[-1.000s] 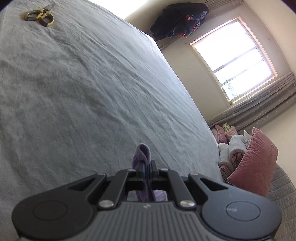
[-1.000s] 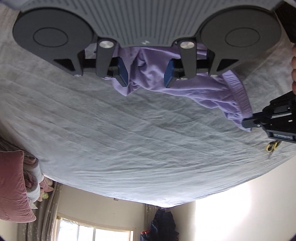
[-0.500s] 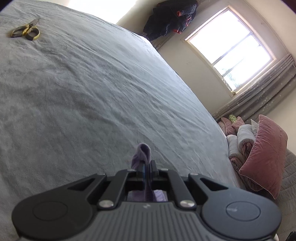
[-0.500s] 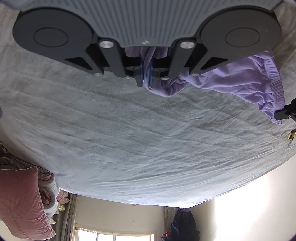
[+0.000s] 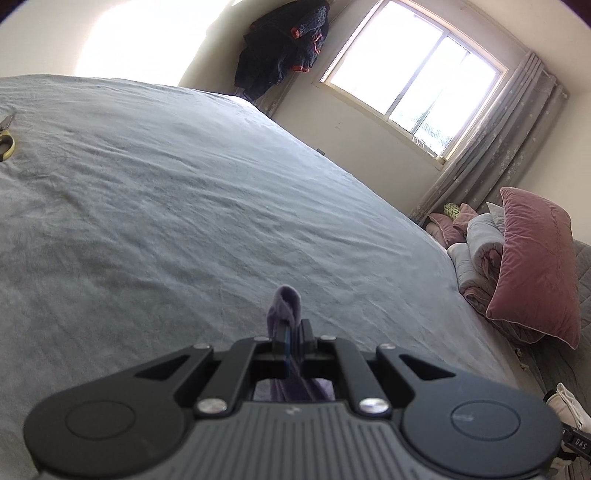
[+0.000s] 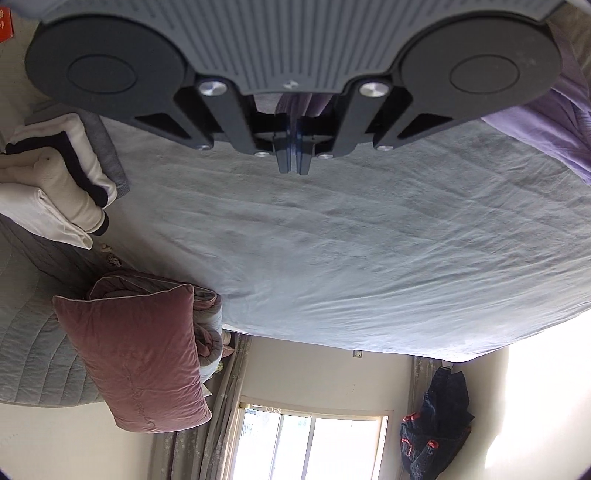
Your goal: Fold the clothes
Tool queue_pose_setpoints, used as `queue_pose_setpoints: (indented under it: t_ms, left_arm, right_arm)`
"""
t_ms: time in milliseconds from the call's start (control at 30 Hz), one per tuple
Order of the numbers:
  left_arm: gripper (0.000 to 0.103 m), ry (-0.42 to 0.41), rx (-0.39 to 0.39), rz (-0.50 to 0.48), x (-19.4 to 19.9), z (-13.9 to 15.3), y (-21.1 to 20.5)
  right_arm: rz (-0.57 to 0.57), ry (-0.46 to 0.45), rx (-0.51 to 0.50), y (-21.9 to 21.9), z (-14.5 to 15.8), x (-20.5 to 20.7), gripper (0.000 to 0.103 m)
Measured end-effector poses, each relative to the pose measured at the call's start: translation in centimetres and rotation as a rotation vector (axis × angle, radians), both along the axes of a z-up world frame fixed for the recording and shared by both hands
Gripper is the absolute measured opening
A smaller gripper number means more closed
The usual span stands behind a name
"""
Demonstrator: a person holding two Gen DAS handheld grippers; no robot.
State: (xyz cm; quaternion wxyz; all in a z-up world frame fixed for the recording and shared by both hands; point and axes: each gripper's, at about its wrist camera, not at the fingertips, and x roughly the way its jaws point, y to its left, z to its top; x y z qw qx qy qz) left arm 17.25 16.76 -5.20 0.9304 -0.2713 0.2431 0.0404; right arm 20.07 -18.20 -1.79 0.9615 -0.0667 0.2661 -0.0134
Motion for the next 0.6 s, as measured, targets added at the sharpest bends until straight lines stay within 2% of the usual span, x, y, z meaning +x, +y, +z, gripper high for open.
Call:
queue_pose_setpoints:
  t_ms: [67, 167, 367, 467, 600]
  left_arm:
    - [0.004, -0.011, 0.013, -0.011, 1.0, 0.9, -0.2]
    - [0.004, -0.047, -0.052, -0.038, 2.2, 2.9, 0.1]
    - [0.004, -0.180, -0.137, -0.134, 0.5, 6.8, 0.6]
    - [0.004, -0.205, -0.154, -0.192, -1.3, 6.6, 1.1]
    - [0.004, -0.165, -0.127, -0.243, -3.8, 5.0, 1.9]
  right_arm:
    - [-0.013, -0.001, -0.004, -0.7, -0.1, 0.3, 0.002]
    - [-0.030, -0.003, -0.010, -1.7, -0.1, 0.9, 0.002]
    - [-0.055, 0.008, 0.004, -3.1, -0.1, 1.7, 0.002]
    - [-0.057, 0.033, 0.014, -3.7, -0.7, 1.7, 0.002]
    - [-0.066, 0.087, 0.020, -4.5, -2.3, 1.6, 0.002]
